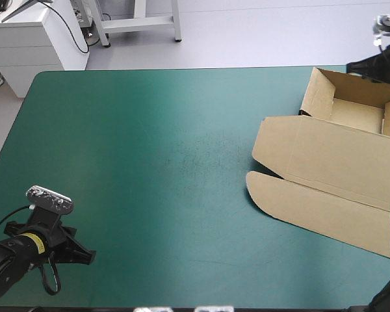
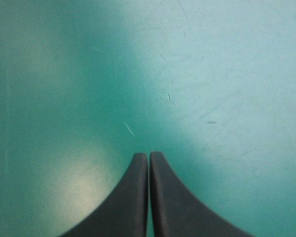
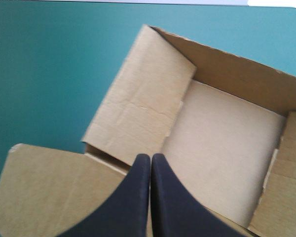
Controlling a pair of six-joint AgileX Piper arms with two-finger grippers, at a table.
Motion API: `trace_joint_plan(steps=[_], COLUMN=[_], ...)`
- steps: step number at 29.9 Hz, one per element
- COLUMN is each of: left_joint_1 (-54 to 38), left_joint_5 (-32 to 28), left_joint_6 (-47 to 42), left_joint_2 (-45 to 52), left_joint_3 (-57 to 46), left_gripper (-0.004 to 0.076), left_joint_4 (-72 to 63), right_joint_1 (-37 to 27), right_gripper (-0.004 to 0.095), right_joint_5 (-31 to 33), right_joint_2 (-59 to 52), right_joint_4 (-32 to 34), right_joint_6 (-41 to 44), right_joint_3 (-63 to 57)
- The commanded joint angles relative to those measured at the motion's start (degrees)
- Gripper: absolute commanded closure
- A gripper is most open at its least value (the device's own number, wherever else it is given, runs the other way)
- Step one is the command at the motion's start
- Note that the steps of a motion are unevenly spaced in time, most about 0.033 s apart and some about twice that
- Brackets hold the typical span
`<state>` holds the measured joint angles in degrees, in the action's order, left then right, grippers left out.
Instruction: Fold the box
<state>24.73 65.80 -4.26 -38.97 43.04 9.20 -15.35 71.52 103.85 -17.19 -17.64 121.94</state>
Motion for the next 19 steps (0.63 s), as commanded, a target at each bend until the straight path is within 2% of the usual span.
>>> trace_joint_plan(steps=[1,7,10,13,19], left_joint_1=[0.22,0.22,0.22,0.22,0.22], left_joint_5=[-4.34,-5.04,-5.14,-5.26,-5.41], left_joint_6=[-3.33,-3.45,-3.45,-3.45,-3.9], left_joint_2=[-0.03,-0.03,-0.03,-0.03,0.1], left_joint_3=[1.35,1.35,1.35,1.35,-0.84], left_gripper=[0.0731,0.0731,0.0731,0.0731,0.0731], left_joint_4=[-0.07,0.14,0.5,0.37,0.14], right_joint_1=[6.56,19.4,23.51,25.84,26.15], right_gripper=[0.0921,0.0921,0.0921,0.0921,0.0922], right_joint_5=[-0.17,-0.17,-1.96,-6.3,-11.21], right_joint_2=[-7.03,-16.16,-22.29,-28.91,-43.76], right_joint_4=[3.48,12.63,13.79,13.67,13.51], right_joint_6=[-0.33,2.23,3.13,5.28,6.26], right_joint_3=[-0.46,-12.89,-21.67,-31.18,-50.54])
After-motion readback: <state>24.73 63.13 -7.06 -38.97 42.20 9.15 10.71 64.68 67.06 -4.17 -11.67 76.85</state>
